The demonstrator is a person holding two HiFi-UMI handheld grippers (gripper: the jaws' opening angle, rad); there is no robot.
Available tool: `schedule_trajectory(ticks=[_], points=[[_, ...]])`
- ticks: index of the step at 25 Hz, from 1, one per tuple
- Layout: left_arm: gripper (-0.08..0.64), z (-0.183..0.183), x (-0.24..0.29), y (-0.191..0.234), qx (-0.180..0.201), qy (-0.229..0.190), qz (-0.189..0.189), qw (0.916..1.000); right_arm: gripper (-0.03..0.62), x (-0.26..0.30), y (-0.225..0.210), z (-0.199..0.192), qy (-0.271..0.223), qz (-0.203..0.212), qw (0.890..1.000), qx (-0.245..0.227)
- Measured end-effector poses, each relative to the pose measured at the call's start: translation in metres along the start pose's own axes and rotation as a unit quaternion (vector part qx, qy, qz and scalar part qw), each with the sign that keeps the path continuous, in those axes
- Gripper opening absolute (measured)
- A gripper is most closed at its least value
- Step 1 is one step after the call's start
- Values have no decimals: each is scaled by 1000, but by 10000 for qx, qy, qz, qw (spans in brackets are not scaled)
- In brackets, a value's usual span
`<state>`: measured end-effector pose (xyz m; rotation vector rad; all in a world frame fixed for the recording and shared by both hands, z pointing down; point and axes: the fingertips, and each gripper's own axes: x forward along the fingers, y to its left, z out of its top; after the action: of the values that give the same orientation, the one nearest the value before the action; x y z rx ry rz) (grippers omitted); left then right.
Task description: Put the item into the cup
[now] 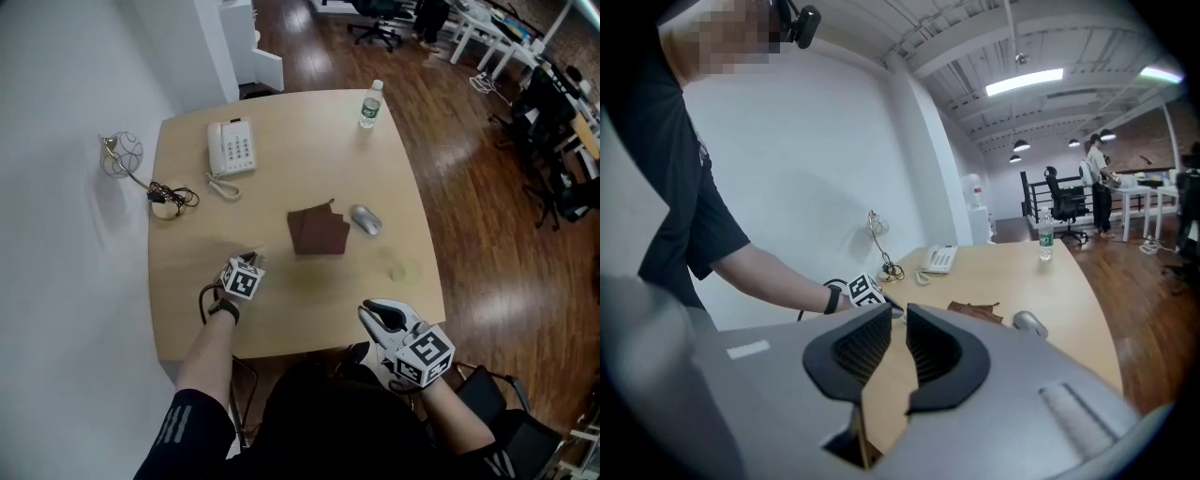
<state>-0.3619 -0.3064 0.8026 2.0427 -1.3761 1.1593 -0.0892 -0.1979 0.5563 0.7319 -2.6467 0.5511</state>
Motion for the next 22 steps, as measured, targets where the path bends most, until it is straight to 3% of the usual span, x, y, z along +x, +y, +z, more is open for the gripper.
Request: schedule_trajectory(ticks=[6, 11, 17, 22], points=[[-5, 16, -14, 0, 27, -344, 204, 9992, 60, -22, -14, -2, -126, -172, 9997, 143], [-5, 72, -45, -25, 326, -996, 232, 9942, 60, -40, -27, -7, -239, -307, 9989, 278], [-5, 158, -75, -90, 890, -1758, -42, 9804, 60, -71, -47, -8, -449, -486, 9972, 354], [-5, 219, -82, -168, 1117, -2207, -539, 9674, 58, -96, -65, -14, -614, -581, 9954, 441]])
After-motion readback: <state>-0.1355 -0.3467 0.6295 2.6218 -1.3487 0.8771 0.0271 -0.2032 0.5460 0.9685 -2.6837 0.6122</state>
